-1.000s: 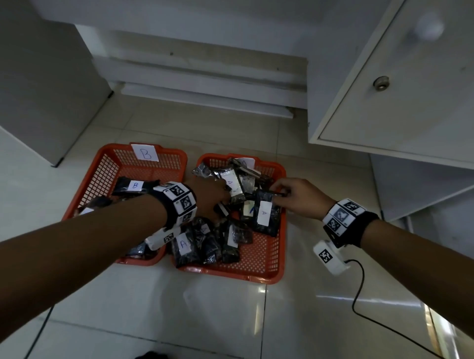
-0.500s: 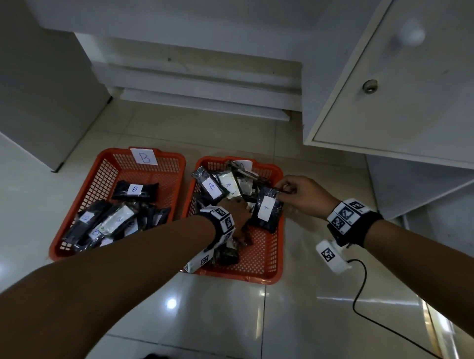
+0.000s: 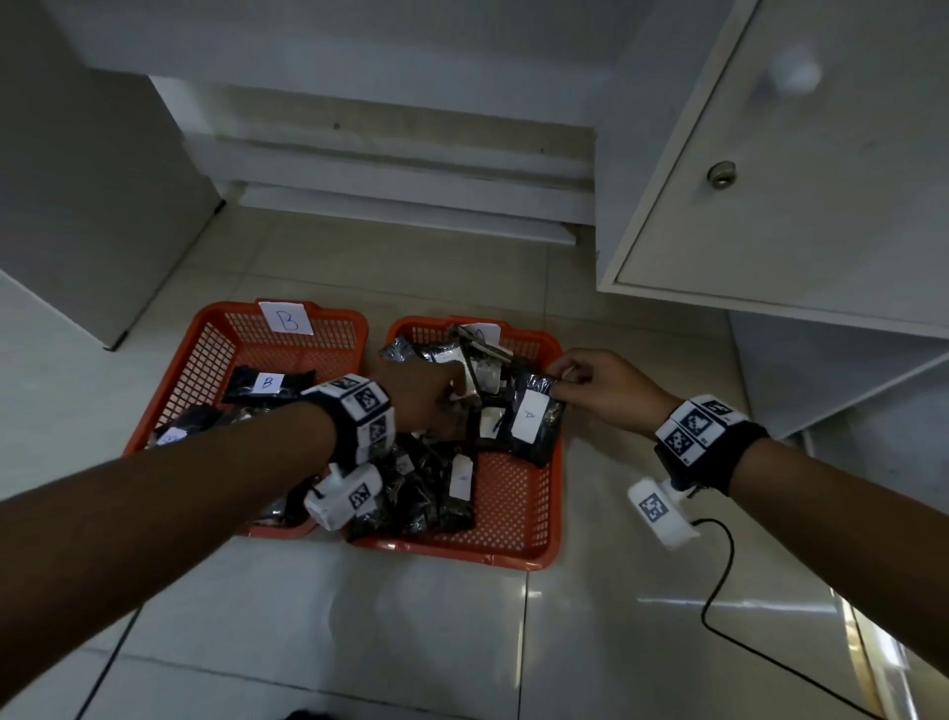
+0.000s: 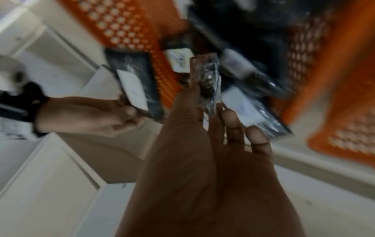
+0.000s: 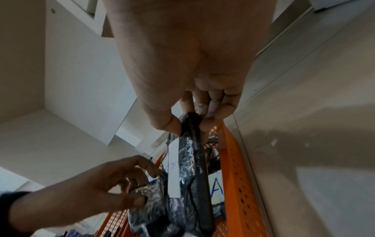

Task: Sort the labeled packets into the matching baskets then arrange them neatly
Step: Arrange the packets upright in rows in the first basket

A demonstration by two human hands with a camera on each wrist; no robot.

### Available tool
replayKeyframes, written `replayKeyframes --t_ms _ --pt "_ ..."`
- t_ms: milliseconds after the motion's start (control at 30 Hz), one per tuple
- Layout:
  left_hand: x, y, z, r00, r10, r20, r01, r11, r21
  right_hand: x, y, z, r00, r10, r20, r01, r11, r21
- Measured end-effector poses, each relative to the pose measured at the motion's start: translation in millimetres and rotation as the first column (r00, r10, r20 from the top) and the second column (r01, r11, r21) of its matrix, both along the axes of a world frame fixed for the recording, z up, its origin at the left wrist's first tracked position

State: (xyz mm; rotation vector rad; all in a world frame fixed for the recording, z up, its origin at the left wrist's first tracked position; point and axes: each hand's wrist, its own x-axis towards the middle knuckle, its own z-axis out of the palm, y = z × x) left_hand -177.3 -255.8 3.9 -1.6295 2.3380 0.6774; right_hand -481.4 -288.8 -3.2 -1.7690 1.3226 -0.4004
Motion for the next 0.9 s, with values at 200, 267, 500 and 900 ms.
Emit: replayKeyframes --t_ms 200,267,500,900 --pt "31 2 -8 0.995 -0.004 0.096 0.012 0.997 -0.077 27 19 -7 0.962 0.211 -0.172 -0.208 0.978 0.037" --pt "28 5 -10 0.99 -0.03 0.135 0.048 0.99 -0.132 38 28 -11 0.887 0.332 -0.321 -0.325 0.943 0.075" --pt "30 7 -2 0.989 -0.063 0.131 0.086 0.981 -0.176 59 57 -35 0.45 0.342 -0.825 -0.634 0.773 -0.026" --pt "71 52 31 0.987 -0.129 0.097 0.144 0.976 -0.162 87 65 -39 0.711 0.425 -0.561 -0.513 0.859 0.001"
